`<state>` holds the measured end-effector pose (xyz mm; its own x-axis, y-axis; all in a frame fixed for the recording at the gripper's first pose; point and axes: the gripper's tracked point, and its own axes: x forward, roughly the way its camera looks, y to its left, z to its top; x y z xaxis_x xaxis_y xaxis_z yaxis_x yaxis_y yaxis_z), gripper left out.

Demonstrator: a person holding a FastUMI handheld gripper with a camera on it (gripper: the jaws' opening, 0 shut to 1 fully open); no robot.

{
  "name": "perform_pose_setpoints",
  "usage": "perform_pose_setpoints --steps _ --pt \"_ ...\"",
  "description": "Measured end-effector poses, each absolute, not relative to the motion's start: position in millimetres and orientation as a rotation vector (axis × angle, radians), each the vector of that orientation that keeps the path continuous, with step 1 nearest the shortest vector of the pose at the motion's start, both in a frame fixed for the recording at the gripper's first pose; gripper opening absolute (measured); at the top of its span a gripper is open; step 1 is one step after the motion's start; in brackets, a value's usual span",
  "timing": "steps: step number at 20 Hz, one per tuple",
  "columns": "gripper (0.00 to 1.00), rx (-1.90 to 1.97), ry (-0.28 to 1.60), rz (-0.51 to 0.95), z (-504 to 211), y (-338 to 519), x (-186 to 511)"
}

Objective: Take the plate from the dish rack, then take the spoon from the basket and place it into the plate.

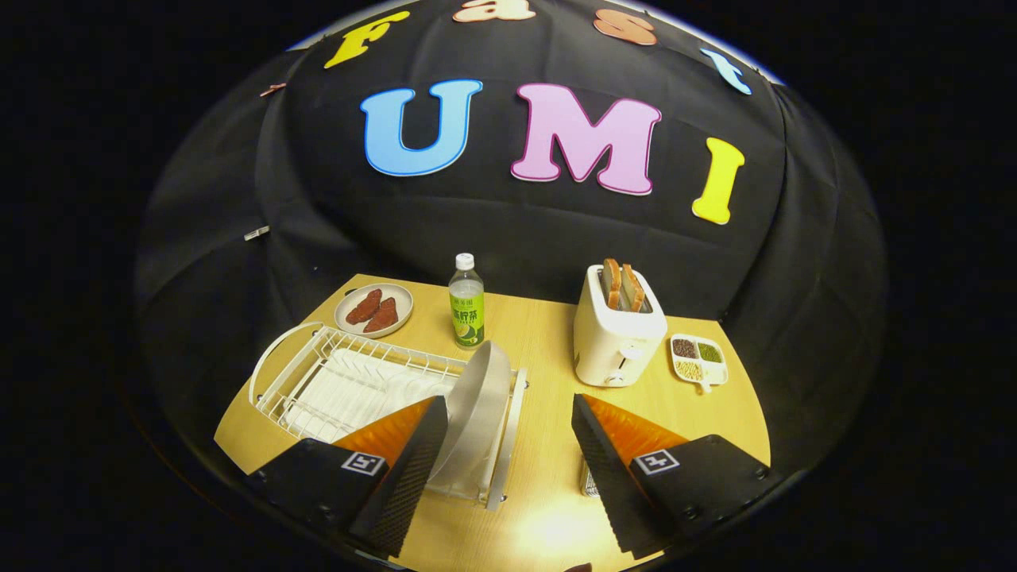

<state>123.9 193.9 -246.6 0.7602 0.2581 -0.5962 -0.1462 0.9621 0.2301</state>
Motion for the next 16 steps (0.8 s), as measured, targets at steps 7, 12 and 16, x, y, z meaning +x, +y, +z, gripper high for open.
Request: perform_pose_setpoints --steps 7,12,16 --pt "0.83 0.128 0.845 0.209 -320 234 130" --pt "0.43 0.109 0.918 0.156 -325 248 127" --pt "0.39 0.043 0.891 0.143 -307 254 134"
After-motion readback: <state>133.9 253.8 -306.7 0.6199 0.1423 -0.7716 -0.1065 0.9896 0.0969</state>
